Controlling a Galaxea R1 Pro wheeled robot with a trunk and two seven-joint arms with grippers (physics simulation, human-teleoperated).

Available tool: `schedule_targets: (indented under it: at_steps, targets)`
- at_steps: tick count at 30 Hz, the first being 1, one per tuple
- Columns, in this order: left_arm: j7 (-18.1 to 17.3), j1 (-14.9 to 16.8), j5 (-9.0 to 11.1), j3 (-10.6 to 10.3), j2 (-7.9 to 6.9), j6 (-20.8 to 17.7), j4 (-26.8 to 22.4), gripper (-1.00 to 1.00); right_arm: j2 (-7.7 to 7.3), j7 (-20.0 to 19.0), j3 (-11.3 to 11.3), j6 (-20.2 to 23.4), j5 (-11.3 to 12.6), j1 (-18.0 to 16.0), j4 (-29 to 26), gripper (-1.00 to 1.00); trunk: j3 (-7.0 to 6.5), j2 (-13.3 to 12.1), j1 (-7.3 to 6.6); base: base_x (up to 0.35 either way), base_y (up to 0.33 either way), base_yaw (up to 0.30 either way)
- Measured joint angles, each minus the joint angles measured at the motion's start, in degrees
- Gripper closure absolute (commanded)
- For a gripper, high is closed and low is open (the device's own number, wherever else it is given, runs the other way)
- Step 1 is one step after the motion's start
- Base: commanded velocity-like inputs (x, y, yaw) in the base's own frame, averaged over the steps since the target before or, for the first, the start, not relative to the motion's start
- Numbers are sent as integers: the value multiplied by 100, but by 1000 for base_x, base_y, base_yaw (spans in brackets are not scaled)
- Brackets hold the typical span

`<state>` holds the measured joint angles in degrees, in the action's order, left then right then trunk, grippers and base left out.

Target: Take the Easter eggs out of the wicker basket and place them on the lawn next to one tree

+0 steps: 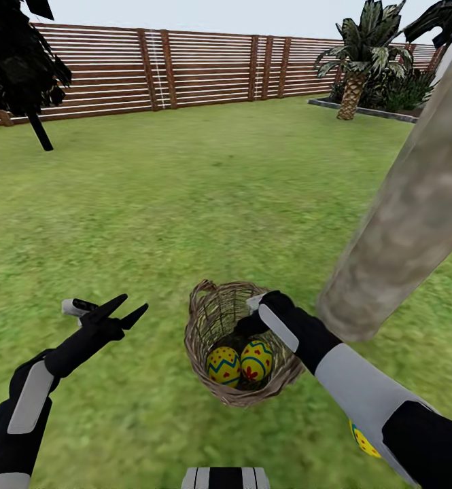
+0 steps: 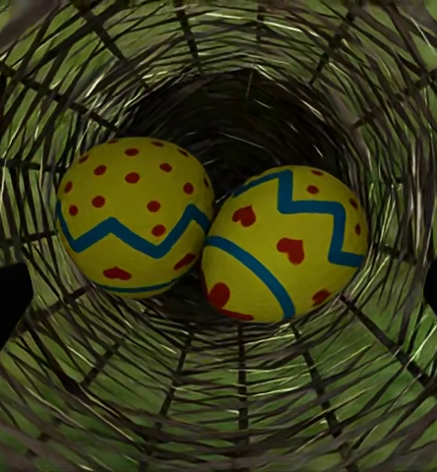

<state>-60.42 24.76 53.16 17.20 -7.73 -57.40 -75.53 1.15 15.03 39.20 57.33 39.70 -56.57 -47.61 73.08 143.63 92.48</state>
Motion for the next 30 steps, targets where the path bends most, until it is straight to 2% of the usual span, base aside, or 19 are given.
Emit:
schedule_targets:
  at_steps: [1,3,6,7,10,13,15,17,21,25,30]
  targets:
    - [0,0,-3,0,0,1,18,-100,8,0,-70,-4,-2,-20,82,-100,22,1,3,0,0,0]
    - [0,0,-2,0,0,1,54,-100,173,-2,-296,-34,-1,-271,742,-100,66,4,8,0,0,0]
    - [0,0,-2,0,0,1,61,-100,323,-23,-356,-114,-2,-491,1344,-100,132,8,16,0,0,0]
    - [0,0,-2,0,0,1,63,-100,394,-29,-376,-307,-2,-568,1621,-100,155,9,18,0,0,0]
    - [0,0,-2,0,0,1,64,-100,432,-21,-447,-763,-4,-616,1991,-100,221,13,26,0,0,0]
    - [0,0,-2,0,0,1,65,-100,480,-3,-740,-1044,2,-627,2282,-100,288,17,34,0,0,0]
    - [0,0,-2,0,0,1,65,-100,519,16,-987,-1175,-4,-630,2364,-100,332,20,39,0,0,0]
    - [0,0,-2,6,0,1,68,-100,540,21,-1065,-1205,-16,-631,2349,-100,376,23,44,0,0,0]
    - [0,0,-1,2,0,1,73,-100,539,-19,-1085,-1211,-43,-624,2310,-100,465,28,54,0,0,0]
    - [-88,-54,44,131,-129,19,23,-100,670,44,-1196,-1343,103,-636,2230,-100,465,28,54,0,0,0]
    - [-199,-70,129,292,-290,23,70,-100,832,-119,-1073,-1509,294,-633,2073,-100,465,28,56,-154,118,0]
